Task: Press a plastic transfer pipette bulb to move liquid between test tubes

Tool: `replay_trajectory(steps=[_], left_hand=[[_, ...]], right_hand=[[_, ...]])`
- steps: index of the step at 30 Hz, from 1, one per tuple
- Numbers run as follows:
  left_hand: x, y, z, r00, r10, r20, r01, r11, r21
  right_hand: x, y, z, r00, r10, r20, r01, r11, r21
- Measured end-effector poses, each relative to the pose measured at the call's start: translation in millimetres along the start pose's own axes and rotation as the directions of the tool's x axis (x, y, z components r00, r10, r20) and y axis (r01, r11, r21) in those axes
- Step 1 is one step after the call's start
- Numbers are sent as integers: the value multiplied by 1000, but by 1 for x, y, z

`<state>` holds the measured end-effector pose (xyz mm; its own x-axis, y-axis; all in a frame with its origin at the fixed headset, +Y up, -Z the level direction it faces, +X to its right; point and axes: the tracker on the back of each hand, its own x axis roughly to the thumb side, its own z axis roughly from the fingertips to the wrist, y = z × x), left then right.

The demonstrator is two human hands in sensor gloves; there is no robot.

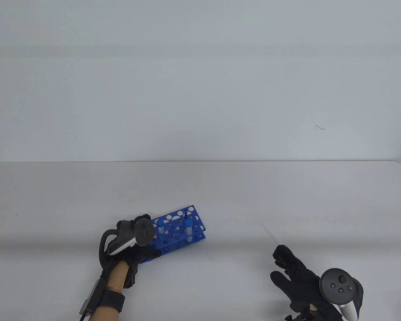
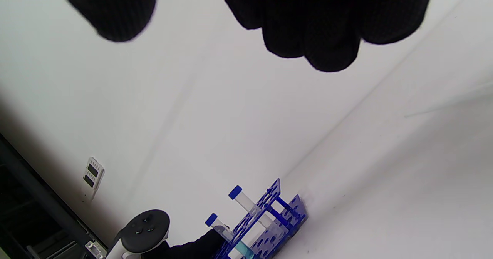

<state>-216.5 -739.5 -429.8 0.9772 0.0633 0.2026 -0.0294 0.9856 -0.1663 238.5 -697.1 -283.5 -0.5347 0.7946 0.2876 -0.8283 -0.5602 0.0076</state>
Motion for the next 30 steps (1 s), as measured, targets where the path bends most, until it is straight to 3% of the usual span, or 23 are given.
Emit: replay_trajectory(steps=[3,7,13,20,30], left_hand=[[8,10,8,994,59,88,-61,998,29],[32,22,24,975,30,221,-41,998,48],[70,13,42,935,-9,355,0,1000,24],[102,-9,51,907,-88,413,94,996,6],[108,-18,51,908,-96,408,100,995,12]], right_hand=[[0,-2,0,1000,-9,-3,9,1000,-7],[0,-6,1,1000,-15,-8,15,1000,-28],[-2,-11,2,1000,-28,-14,27,998,-55],[-2,-12,3,999,-34,-21,32,998,-62],[-2,-12,2,999,-34,-18,33,998,-55]])
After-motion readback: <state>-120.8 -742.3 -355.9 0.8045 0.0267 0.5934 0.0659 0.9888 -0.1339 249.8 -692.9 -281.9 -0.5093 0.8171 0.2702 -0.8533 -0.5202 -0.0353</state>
